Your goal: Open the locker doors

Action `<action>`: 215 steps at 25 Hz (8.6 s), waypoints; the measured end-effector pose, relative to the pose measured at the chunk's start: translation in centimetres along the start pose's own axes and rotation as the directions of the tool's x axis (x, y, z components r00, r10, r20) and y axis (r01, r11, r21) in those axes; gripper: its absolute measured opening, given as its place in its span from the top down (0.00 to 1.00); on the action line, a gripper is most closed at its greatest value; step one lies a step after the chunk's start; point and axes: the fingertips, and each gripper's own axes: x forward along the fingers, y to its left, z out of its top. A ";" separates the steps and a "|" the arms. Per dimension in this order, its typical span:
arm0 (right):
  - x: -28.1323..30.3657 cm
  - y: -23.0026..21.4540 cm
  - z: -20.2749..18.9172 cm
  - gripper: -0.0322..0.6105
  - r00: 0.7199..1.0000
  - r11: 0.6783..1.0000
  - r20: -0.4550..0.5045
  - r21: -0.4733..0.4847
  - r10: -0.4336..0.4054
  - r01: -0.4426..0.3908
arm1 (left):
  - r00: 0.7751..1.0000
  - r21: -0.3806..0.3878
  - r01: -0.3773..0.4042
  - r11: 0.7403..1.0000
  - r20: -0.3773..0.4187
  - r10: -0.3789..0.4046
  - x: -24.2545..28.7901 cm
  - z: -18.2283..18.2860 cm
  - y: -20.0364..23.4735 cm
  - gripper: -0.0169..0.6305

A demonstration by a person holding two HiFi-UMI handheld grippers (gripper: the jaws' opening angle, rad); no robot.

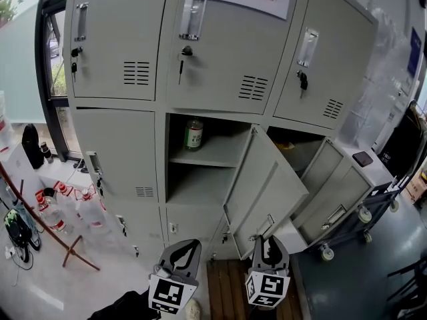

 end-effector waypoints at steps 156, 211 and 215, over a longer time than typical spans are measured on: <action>14.5 57.2 9.2 0.67 0.683 0.687 0.073 -0.053 0.727 -0.725 | 0.752 -0.017 -0.656 0.755 -0.097 0.652 -23.9 -5.2 43.9 0.94; -2.1 35.6 4.5 0.78 0.858 0.860 0.069 -0.050 0.510 -0.508 | 0.929 0.036 -0.371 0.928 -0.007 0.371 -20.9 -2.3 20.1 0.94; -2.3 33.7 4.2 0.80 0.880 0.882 0.066 -0.048 0.471 -0.469 | 0.938 0.037 -0.345 0.938 -0.003 0.345 -20.2 -2.1 19.0 0.94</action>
